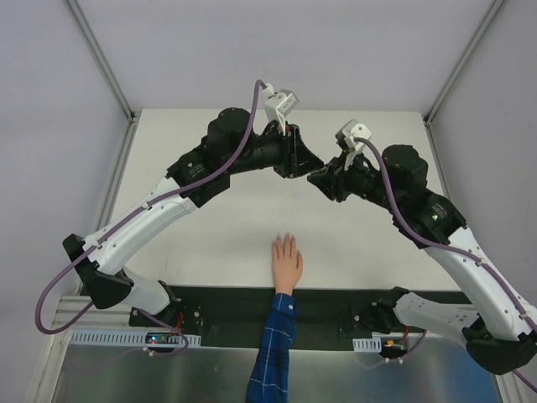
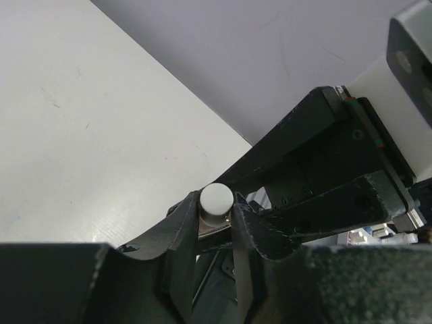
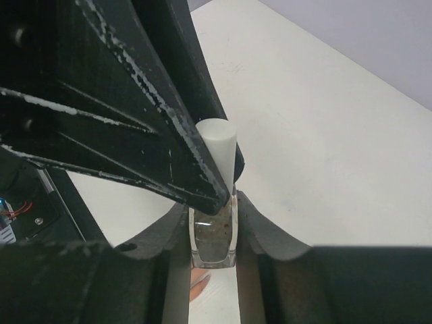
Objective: Paint the nails
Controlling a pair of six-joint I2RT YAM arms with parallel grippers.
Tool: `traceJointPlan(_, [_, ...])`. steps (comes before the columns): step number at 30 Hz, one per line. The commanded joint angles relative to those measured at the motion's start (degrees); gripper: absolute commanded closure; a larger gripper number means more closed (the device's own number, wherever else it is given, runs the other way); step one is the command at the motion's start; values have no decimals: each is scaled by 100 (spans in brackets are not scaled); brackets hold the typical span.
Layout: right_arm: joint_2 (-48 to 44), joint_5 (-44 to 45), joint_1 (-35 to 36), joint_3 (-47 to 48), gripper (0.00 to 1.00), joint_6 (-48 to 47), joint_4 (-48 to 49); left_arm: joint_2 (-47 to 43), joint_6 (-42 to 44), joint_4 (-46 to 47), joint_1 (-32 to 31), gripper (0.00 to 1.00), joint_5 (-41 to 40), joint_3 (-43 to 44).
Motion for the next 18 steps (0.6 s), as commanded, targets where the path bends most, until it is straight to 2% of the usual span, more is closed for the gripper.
traceJointPlan(1, [-208,-133,18,124,100,218,432,47,100,124,-52,81,249,117])
traceJointPlan(3, [-226,-255,18,89,100,219,450,73,249,141,-43,94,451,125])
traceJointPlan(4, [-261,-317,9,62,100,201,494,82,311,229,-25,99,844,117])
traceJointPlan(6, [-305,-571,18,-8,100,166,529,56,548,413,27,100,1355,29])
traceJointPlan(9, [-480,-1684,-26,-70,100,78,660,72,899,887,238,100,3459,-129])
traceJointPlan(10, [-498,-2820,-43,-61,100,78,705,73,996,1219,317,100,4128,-182])
traceJointPlan(11, [-516,-3431,-70,-61,100,200,810,90,1014,1397,326,100,5205,-322])
traceJointPlan(13, [-446,-4687,-70,-26,100,481,1186,82,1023,1591,326,100,5671,-454])
traceJointPlan(14, [-428,-4825,-61,-17,100,787,1275,82,971,1748,335,100,5830,-516])
traceJointPlan(18, [-507,-4730,-79,-131,100,781,1294,47,874,1960,326,100,5683,-534])
